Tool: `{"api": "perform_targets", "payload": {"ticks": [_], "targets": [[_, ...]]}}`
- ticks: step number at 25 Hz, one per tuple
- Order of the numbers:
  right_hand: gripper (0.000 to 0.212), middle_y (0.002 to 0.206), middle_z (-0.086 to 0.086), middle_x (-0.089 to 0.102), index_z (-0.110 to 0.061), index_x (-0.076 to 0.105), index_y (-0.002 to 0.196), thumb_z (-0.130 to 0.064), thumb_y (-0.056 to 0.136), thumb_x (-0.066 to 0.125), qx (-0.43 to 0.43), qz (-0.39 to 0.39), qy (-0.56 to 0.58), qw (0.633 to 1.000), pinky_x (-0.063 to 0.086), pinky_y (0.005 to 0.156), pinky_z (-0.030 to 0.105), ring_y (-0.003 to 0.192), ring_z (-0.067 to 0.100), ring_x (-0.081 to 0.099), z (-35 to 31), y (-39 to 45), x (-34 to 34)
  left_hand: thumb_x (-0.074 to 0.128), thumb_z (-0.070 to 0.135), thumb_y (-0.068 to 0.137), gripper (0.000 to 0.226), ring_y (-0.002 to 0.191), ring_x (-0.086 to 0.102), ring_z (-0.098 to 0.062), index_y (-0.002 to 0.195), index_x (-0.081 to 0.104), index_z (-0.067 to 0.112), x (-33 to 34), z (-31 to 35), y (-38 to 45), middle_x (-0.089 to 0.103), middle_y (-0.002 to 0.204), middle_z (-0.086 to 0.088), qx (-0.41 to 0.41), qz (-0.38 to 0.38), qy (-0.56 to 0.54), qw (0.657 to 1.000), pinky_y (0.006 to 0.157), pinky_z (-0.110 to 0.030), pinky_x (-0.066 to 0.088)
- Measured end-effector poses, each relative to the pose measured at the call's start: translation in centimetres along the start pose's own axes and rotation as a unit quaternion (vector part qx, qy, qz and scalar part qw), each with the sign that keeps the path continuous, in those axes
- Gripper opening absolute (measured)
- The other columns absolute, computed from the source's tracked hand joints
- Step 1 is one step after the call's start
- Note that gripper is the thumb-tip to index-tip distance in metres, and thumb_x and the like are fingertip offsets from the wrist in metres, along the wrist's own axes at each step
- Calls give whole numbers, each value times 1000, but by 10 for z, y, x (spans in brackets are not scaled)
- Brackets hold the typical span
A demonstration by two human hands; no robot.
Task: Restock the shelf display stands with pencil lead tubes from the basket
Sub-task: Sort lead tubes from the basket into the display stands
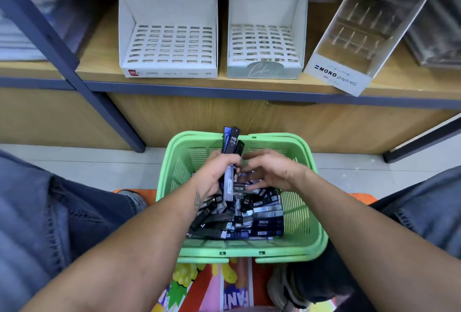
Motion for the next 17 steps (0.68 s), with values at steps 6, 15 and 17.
{"api": "perform_targets", "payload": {"ticks": [6, 15, 17], "targets": [[47, 101, 20, 76, -6, 52, 118, -18, 84, 81, 58, -81, -88, 991, 63, 79, 36, 97, 34, 74, 20, -14, 16, 81, 3, 72, 23, 54, 65, -10, 84, 66, 14, 3, 1, 0, 69, 60, 6, 84, 90, 31, 992, 51, -22, 51], [30, 95, 20, 76, 8, 58, 113, 4, 87, 72, 49, 37, -120, 991, 59, 93, 45, 92, 31, 76, 46, -3, -17, 84, -3, 71, 39, 77, 73, -27, 104, 63, -2, -13, -4, -11, 71, 88, -15, 33, 21, 1, 999, 69, -39, 61], [24, 97, 20, 76, 5, 56, 114, 3, 91, 65, 65, 29, -107, 992, 59, 92, 44, 93, 30, 76, 54, 4, -6, 78, -7, 74, 24, 58, 66, -21, 90, 62, 3, -8, -3, -14, 64, 72, -11, 41, 4, -11, 999, 55, -30, 56]]}}
Point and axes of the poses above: each hand's wrist, its own y-axis towards the middle knuckle, its own x-axis out of the palm, z = x × y, the point moved 3 cm from there along y, towards the middle knuckle
